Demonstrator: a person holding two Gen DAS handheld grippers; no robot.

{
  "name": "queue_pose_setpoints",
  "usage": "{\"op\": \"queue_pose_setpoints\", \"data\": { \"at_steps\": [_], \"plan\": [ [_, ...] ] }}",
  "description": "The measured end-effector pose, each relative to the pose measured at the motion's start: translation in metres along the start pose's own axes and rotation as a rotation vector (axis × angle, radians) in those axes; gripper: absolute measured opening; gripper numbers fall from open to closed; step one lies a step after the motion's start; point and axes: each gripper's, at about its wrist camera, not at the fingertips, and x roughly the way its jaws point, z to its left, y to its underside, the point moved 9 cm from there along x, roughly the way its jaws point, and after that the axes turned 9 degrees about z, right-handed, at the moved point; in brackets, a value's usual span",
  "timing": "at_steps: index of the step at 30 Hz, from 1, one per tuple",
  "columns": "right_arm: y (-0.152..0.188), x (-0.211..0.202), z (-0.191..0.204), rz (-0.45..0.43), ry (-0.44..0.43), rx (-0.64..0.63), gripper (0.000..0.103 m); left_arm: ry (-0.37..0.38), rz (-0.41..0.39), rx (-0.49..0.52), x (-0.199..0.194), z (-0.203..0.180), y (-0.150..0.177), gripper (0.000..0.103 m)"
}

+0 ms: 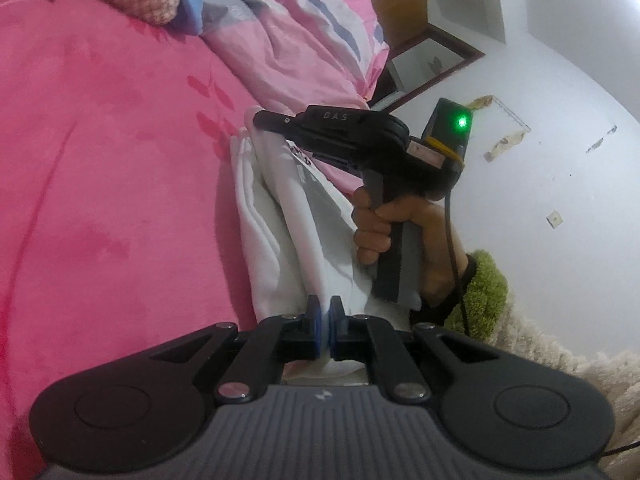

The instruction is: Fold clothes

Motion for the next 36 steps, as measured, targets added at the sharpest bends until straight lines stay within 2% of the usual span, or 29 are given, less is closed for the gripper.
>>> {"op": "queue_pose_setpoints", "data": {
  "at_steps": [3, 6, 10, 13, 16, 20, 23, 24, 28, 32, 36],
  "plan": [
    [0.0, -0.001, 0.003, -0.021, -0.008, -0.011, 0.002, 0.014, -0.006, -0.005, -0.005, 0.0, 0.001, 0.004],
    [0.001, 0.002, 0.004, -0.028, -0.013, -0.023, 0.002, -0.006, -0.001, -0.012, -0.006, 0.006, 0.003, 0.004],
    [0.006, 0.025, 0.0, 0.039, -0.032, -0.003, 0.006, -0.012, 0.016, -0.049, -0.003, 0.014, 0.004, 0.004],
    [0.003, 0.025, -0.005, 0.043, -0.069, 0.055, 0.009, -0.002, 0.024, -0.061, -0.003, 0.016, 0.005, 0.004],
    [-0.005, 0.0, -0.016, -0.002, -0.104, 0.145, 0.021, 0.015, 0.036, -0.081, -0.003, 0.019, 0.007, 0.006],
    [-0.001, -0.081, -0.033, -0.094, -0.137, 0.2, 0.029, 0.038, 0.032, -0.117, -0.003, 0.023, 0.004, 0.007],
    [0.035, -0.148, -0.023, -0.131, -0.109, 0.05, 0.035, 0.043, 0.032, -0.128, -0.002, 0.025, 0.003, 0.007],
    [0.055, -0.165, -0.015, -0.127, -0.076, -0.036, 0.04, 0.046, 0.032, -0.134, -0.001, 0.025, 0.002, 0.007],
    [0.141, -0.197, 0.018, -0.085, 0.093, -0.387, 0.041, 0.063, 0.038, -0.154, -0.001, 0.027, 0.0, 0.008],
    [0.203, -0.189, 0.043, -0.049, 0.239, -0.659, 0.039, 0.073, 0.034, -0.173, 0.0, 0.03, -0.002, 0.009],
    [0.226, -0.173, 0.046, -0.054, 0.423, -0.89, 0.037, 0.078, 0.025, -0.17, 0.003, 0.03, -0.004, 0.01]
  ]
}}
